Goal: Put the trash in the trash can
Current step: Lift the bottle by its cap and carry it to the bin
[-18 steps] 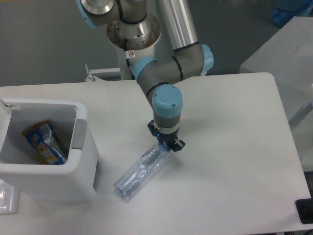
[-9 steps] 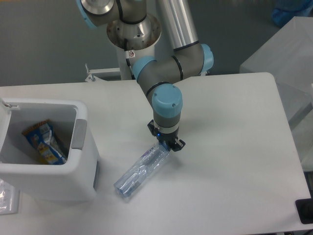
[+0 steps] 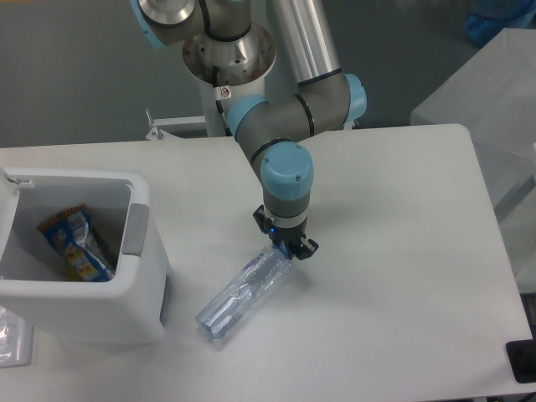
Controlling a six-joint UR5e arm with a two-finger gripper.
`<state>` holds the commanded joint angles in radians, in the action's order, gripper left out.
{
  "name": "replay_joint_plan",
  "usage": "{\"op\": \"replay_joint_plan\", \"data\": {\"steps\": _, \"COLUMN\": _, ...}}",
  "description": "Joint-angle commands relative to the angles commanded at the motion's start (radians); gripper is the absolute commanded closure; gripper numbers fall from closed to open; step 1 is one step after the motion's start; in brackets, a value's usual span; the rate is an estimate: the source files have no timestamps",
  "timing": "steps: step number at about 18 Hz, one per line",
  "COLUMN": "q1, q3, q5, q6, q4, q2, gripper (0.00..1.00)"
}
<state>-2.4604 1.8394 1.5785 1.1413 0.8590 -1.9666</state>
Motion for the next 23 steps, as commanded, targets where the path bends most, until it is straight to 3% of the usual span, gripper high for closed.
{"op": "replay_joint_plan", "data": {"steps": 4, "q1": -0.031, "q3": -0.057, "q5": -0.056, "q6": -0.015, "q4": -0.008, "q2": 0.002, "gripper": 0.72}}
{"op": "replay_joint_plan", "data": {"steps": 7, "q1": -0.054, "q3": -0.127, "q5": -0.159, "q6": -0.135, "q4": -0.008, "q2": 0.008, "gripper": 0.72}}
{"op": "replay_joint_plan", "data": {"steps": 15, "q1": -0.089, "q3": -0.319, "q5": -0.411, "q6": -0.514, "q4": -0.008, "q2": 0.1, "gripper": 0.72}}
{"op": "replay_joint_plan", "data": {"steps": 19, "q1": -0.068, "q3": -0.335, "q5": -0.48, "q6": -0.633, "q4": -0.008, "q2": 0.185, "gripper": 0.72}}
{"op": "replay_joint_plan", "data": {"steps": 23, "q1": 0.007, "q3": -0.318, "q5": -0.505, "q6": -0.658, "q4": -0.006, "q2": 0.265, "gripper": 0.72}}
